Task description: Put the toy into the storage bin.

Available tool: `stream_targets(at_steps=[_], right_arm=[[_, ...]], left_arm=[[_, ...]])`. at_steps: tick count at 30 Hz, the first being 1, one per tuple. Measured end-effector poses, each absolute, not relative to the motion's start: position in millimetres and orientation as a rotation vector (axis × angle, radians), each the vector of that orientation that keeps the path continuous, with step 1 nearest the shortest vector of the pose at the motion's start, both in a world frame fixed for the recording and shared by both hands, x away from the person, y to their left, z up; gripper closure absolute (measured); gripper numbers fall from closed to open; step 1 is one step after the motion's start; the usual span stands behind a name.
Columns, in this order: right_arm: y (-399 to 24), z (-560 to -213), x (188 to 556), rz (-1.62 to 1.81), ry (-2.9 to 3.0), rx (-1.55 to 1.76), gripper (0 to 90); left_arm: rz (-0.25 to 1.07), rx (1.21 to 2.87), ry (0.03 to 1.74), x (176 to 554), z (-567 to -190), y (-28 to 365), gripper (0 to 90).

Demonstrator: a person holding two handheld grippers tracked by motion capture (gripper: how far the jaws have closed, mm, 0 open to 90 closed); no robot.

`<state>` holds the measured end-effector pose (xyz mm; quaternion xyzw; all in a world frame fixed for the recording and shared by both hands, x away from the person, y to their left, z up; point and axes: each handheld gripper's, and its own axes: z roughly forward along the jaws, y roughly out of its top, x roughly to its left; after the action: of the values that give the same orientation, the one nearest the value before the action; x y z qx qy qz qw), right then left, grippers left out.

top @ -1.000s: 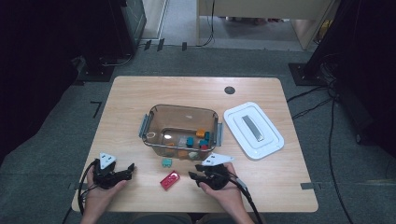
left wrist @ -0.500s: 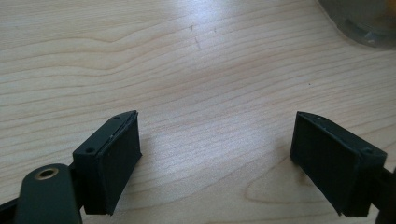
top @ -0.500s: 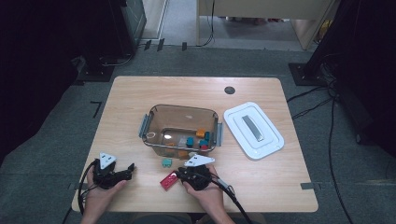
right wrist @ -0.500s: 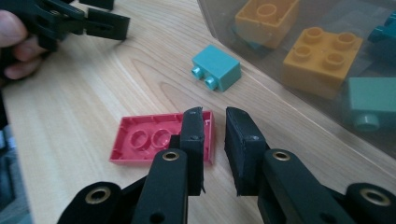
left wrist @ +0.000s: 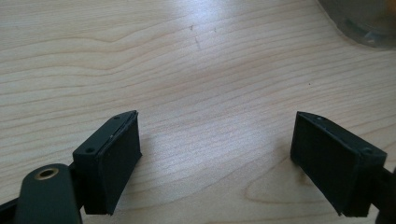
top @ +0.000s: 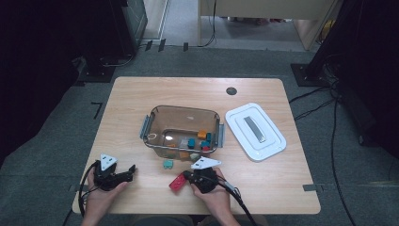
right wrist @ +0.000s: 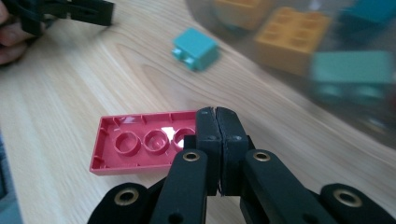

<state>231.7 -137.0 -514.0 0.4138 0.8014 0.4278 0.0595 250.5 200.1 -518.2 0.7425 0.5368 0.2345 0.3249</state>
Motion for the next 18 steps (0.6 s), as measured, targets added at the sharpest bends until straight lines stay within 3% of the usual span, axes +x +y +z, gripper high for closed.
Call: stream_targets(at_steps=[18], right_arm=[[-237.7, -498.4, 227.9, 1.185, 2.281, 1.347, 90.0]], left_arm=[[0.617, 1.945, 1.412, 250.7, -518.2, 199.7, 16.0]])
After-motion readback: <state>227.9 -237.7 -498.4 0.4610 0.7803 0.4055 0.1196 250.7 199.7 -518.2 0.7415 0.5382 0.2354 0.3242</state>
